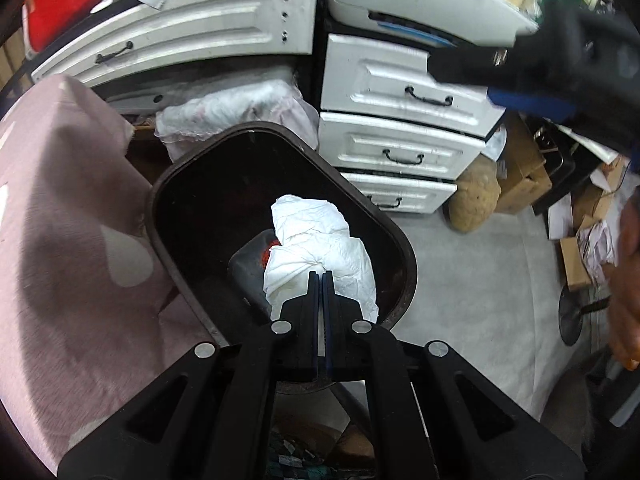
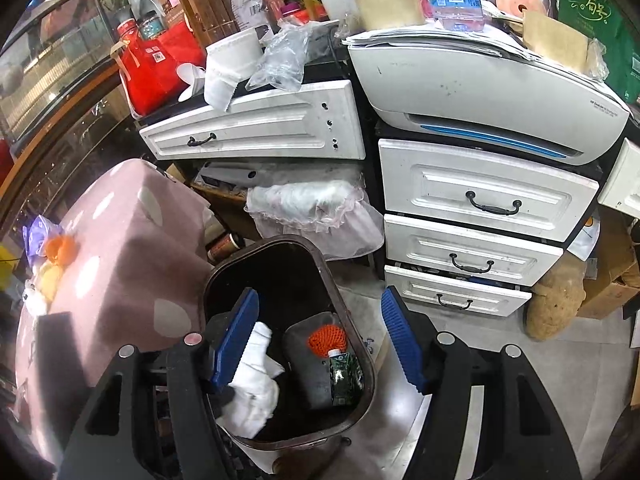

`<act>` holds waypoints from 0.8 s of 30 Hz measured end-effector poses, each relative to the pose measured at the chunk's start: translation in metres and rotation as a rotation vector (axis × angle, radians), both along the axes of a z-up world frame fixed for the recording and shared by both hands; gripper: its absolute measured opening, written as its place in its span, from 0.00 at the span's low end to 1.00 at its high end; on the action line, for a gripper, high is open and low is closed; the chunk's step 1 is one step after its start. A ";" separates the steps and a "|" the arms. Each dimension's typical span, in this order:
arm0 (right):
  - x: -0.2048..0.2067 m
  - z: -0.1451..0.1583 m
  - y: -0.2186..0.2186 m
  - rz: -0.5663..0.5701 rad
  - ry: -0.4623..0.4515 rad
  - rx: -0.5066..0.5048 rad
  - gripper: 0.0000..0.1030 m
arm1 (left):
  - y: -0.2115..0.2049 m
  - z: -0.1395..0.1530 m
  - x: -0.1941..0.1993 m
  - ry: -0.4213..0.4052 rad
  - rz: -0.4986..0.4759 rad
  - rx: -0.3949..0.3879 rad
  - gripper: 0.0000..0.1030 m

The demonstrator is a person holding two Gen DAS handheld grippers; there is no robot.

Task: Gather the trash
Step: 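Lower the white tissue into the bin and open the left gripper, then move both tools back over the table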

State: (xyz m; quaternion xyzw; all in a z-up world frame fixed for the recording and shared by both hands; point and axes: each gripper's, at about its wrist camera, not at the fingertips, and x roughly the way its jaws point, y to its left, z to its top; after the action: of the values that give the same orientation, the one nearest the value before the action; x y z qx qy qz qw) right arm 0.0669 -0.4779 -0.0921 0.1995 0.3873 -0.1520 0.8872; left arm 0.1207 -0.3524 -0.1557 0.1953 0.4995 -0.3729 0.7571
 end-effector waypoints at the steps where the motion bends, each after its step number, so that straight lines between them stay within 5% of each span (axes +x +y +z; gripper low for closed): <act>1: 0.000 0.001 0.000 -0.001 -0.002 0.000 0.62 | -0.003 -0.003 -0.001 0.003 -0.014 0.013 0.02; 6: -0.003 0.004 -0.001 -0.009 -0.019 0.007 0.68 | -0.007 -0.015 -0.002 0.001 -0.036 0.065 0.09; 8: -0.003 0.004 -0.001 -0.012 -0.026 0.013 0.75 | -0.004 -0.016 -0.002 0.006 -0.033 0.066 0.32; 10: -0.003 0.004 0.000 -0.014 -0.033 0.020 0.75 | -0.001 -0.012 -0.003 -0.019 -0.020 0.034 0.79; 16: -0.001 0.005 0.005 -0.002 -0.035 0.016 0.76 | -0.001 0.002 -0.010 -0.094 -0.038 0.002 0.81; 24: -0.004 0.009 0.002 -0.010 -0.064 0.017 0.78 | 0.010 0.018 -0.020 -0.095 -0.039 -0.040 0.82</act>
State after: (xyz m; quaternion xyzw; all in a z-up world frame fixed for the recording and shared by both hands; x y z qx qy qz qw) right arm 0.0625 -0.4762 -0.0831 0.2139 0.3591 -0.1467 0.8965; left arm 0.1005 -0.3421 -0.1377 0.2074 0.4516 -0.3878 0.7763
